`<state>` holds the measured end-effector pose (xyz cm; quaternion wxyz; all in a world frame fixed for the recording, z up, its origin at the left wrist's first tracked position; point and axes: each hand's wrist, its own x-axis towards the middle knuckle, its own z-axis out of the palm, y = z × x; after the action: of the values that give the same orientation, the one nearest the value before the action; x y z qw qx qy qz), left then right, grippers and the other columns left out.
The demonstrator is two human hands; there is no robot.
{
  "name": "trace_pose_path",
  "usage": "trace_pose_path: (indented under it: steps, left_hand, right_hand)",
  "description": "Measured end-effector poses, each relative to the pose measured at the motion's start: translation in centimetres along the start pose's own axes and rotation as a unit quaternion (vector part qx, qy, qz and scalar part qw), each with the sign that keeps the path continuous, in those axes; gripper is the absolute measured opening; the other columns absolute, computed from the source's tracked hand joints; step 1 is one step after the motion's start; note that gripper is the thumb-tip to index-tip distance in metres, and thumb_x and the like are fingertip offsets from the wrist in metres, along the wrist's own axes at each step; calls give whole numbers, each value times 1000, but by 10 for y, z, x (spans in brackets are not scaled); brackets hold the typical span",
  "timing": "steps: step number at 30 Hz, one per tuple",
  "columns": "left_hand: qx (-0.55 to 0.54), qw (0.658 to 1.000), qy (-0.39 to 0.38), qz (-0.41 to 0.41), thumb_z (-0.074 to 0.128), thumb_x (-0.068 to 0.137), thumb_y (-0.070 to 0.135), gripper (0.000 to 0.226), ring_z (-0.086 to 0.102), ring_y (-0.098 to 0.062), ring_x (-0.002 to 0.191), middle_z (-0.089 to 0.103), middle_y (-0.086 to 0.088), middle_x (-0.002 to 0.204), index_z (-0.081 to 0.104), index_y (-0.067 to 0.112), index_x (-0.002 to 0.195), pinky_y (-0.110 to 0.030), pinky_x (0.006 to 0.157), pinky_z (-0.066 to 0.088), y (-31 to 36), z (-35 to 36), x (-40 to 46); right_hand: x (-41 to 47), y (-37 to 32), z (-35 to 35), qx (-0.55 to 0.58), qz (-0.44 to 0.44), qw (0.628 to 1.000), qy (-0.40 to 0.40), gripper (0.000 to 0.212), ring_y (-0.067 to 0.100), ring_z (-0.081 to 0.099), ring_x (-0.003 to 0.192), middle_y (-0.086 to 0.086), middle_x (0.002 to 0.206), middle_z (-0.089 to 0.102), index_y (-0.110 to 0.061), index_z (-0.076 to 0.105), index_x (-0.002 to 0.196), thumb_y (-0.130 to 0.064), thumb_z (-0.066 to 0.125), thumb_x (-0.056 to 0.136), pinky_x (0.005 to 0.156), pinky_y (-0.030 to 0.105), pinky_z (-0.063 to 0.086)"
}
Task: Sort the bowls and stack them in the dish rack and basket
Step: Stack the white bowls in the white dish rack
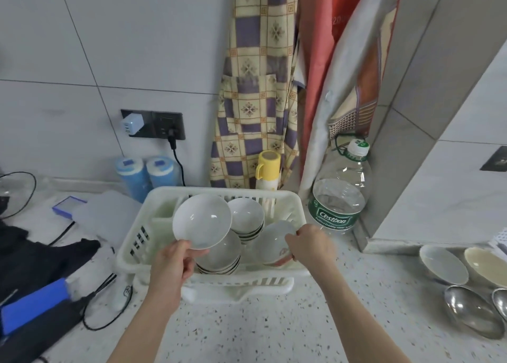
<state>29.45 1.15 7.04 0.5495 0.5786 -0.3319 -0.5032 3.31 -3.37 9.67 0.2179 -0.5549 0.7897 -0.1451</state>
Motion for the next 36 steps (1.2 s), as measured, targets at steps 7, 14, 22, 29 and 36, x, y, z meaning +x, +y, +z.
trace_pose_path:
  steps: [7, 14, 22, 29, 36]
  left_hand:
    - [-2, 1000, -16, -1, 60, 62, 43, 27, 30, -13, 46, 67, -29, 87, 77, 22, 69, -29, 49, 24, -3, -1, 19]
    - [24, 1000, -5, 11, 59, 81, 23, 21, 31, -10, 42, 63, -39, 93, 76, 18, 70, -22, 43, 27, -4, 6, 34]
    - [32, 999, -6, 15, 55, 90, 9, 17, 33, -7, 39, 76, -20, 83, 67, -3, 89, -16, 37, 26, -14, 7, 45]
    - [25, 999, -14, 22, 54, 89, 11, 18, 34, -7, 38, 76, -18, 82, 68, -1, 89, -17, 36, 26, -20, 10, 53]
    - [-11, 999, -45, -8, 55, 89, 17, 19, 39, -8, 45, 76, -22, 89, 74, 12, 88, -22, 41, 29, -23, 3, 56]
  right_hand:
    - [14, -11, 15, -97, 6, 995, -36, 19, 14, 48, 55, -1, 66, 55, -15, 41, 67, -22, 49, 83, 44, 21, 32]
    - [22, -9, 28, -74, 3, 993, -92, 5, 19, 56, 69, 1, 75, 57, -12, 45, 85, -8, 44, 82, 45, 23, 35]
    - [22, -2, 42, -104, 4, 988, -115, 9, 18, 54, 75, -3, 78, 51, -14, 49, 95, -12, 46, 86, 50, 22, 37]
    - [22, 2, 55, -174, 3, 979, -103, 44, 23, 64, 103, 4, 114, 64, -8, 46, 133, -15, 52, 90, 76, 30, 53]
    - [15, -3, 56, -233, -13, 970, -68, 26, 21, 64, 98, 1, 107, 64, -16, 56, 117, -18, 52, 92, 67, 30, 51]
